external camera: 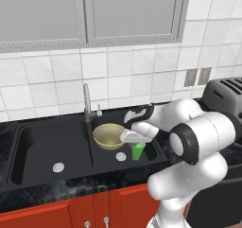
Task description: Remove the mango and tomato from the sink. Then move the bowl and cup from the counter to the sink for washing.
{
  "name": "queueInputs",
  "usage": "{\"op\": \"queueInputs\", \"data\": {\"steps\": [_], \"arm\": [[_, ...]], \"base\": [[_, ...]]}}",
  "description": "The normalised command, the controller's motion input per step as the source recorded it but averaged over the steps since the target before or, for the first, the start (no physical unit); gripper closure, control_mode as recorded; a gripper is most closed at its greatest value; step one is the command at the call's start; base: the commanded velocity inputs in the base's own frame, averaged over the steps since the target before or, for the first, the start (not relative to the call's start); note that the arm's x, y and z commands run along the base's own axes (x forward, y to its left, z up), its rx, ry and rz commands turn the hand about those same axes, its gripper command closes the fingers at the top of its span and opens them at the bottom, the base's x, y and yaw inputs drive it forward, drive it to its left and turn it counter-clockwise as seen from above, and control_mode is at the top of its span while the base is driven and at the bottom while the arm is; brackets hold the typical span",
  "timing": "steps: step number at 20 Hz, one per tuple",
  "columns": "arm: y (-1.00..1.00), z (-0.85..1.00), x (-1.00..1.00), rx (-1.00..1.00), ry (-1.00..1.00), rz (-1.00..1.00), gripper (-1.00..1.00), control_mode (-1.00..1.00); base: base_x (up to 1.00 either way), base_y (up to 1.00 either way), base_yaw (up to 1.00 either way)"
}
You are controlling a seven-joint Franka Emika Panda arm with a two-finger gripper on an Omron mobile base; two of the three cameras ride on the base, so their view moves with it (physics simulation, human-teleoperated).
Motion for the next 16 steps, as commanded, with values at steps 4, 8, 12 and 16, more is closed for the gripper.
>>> {"op": "queueInputs", "data": {"steps": [4, 8, 12, 16], "arm": [[-0.01, -0.15, 0.07, 0.00, 0.00, -0.02, 1.00, -1.00], [-0.01, -0.14, 0.05, 0.00, 0.00, -0.02, 1.00, -1.00], [-0.03, -0.15, 0.05, 0.00, 0.00, -0.02, 1.00, -1.00], [-0.03, -0.15, 0.07, -0.01, 0.00, -0.02, 1.00, -1.00]], "base": [[0.00, 0.00, 0.00], [0.00, 0.00, 0.00], [0.00, 0.00, 0.00], [0.00, 0.00, 0.00]]}}
